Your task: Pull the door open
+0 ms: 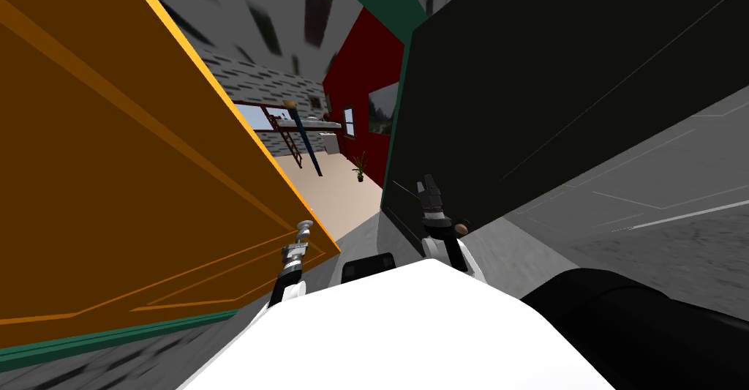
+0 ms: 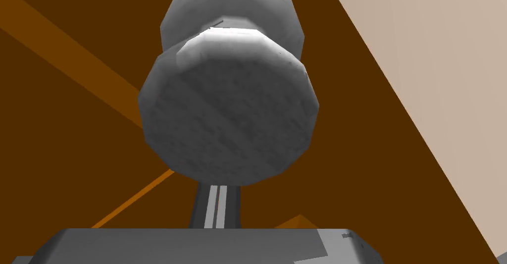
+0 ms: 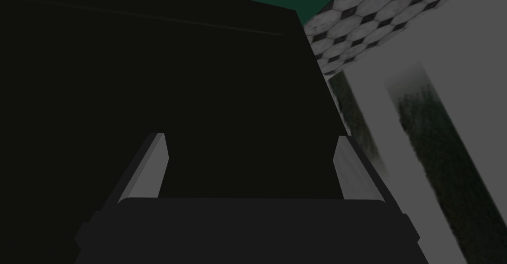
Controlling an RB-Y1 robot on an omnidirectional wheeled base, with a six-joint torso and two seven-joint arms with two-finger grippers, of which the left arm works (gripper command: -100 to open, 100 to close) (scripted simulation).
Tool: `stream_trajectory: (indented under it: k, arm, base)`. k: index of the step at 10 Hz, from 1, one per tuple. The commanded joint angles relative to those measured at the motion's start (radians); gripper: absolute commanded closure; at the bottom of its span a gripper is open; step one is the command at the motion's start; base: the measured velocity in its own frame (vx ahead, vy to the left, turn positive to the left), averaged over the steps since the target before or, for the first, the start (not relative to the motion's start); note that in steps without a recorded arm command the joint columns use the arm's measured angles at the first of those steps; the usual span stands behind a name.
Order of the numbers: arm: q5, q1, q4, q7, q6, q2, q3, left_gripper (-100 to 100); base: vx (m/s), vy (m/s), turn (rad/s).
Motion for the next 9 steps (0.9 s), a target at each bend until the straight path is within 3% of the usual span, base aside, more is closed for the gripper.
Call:
stream_trajectory:
  k: [1, 7, 9]
  arm:
    - [0.019, 0.004, -0.015, 0.033, 0.003, -0.006, -0.008, -100]
    - [0.094, 0.022, -0.076, 0.166, 0.016, -0.032, -0.039, -100]
    - [0.094, 0.022, -0.076, 0.166, 0.016, -0.032, -0.039, -100]
  base:
    - [-0.071, 0.029, -0.005]
    - [-0.092, 0.017, -0.020]
    - [-0.034, 0.004, -0.025]
